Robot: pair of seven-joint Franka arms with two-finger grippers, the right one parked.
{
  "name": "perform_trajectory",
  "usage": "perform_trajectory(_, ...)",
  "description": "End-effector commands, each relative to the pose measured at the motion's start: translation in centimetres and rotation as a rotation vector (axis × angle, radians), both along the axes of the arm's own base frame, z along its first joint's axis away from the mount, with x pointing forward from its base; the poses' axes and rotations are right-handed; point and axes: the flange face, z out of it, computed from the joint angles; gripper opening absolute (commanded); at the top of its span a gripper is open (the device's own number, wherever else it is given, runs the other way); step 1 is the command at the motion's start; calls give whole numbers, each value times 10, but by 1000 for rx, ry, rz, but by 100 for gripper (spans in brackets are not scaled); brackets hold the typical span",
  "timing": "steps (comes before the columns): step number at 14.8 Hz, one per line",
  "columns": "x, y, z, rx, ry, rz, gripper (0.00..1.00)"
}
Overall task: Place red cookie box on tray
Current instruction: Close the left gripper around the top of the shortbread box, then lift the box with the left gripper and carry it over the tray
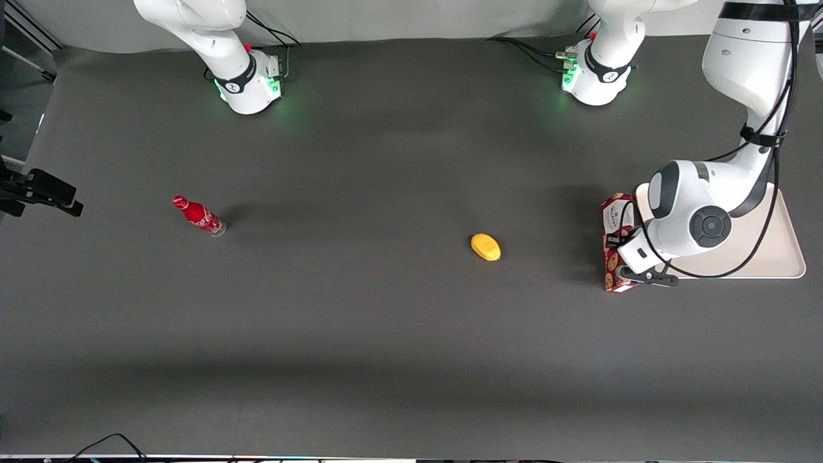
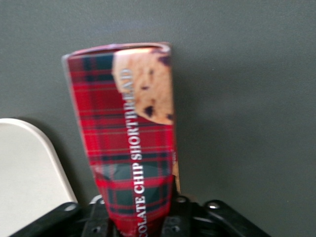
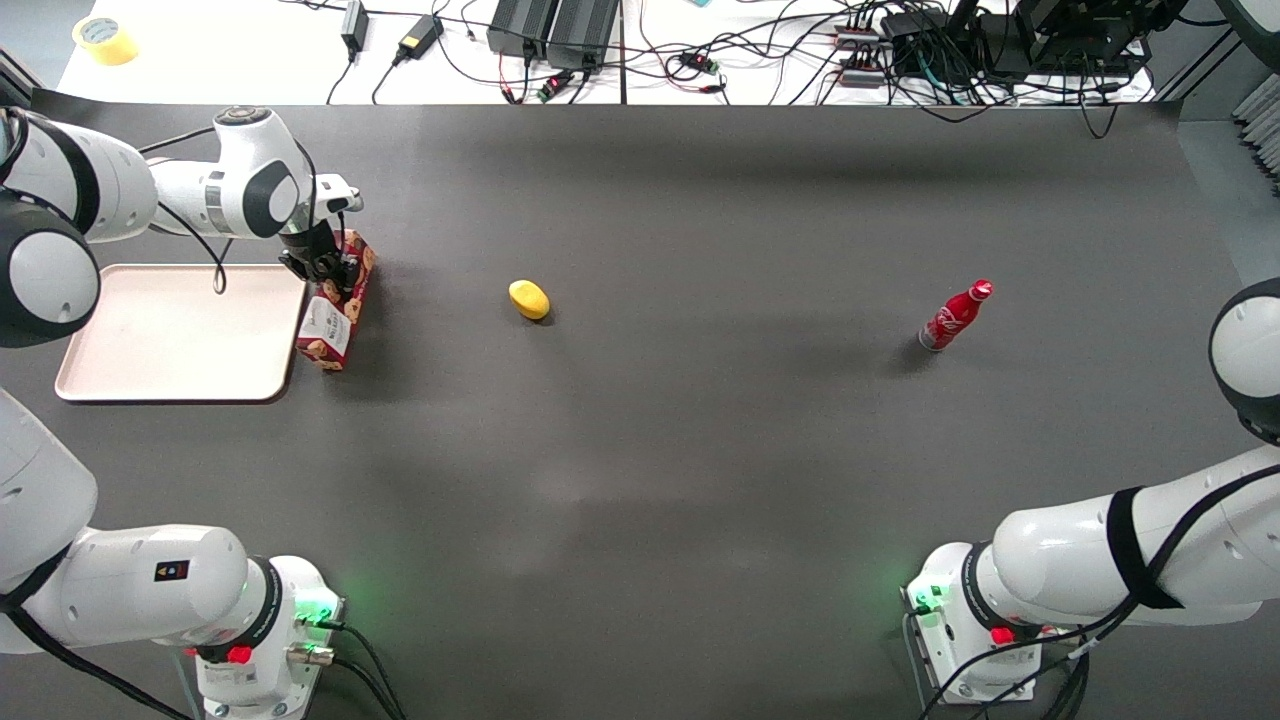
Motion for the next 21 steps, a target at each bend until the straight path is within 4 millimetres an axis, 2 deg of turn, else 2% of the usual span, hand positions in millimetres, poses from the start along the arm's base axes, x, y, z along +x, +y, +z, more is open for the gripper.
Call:
perform_trajectory(1,-2,5,23,15,2,11,0)
perform_trajectory(3,12,9,50,22,25,18,0)
perform_trajectory(5,31,13,101,36,57,47,0)
perform_trajectory(8,55,26,187,65,89,119,0)
perform_trajectory(10,63,49,239,80,96,164,0)
perform_trajectory(12,63,89,285,99,85,205,0)
perform_trajectory(13,62,112,299,105,74,202,0)
perform_trajectory(15,56,170,307,106,62,166,0)
perform_trajectory(16,51,202,301,107,71,143,0)
perform_trajectory(19,43,292,264,142,70,51,0)
perform_trajectory(21,43,337,216,160,83,4,0)
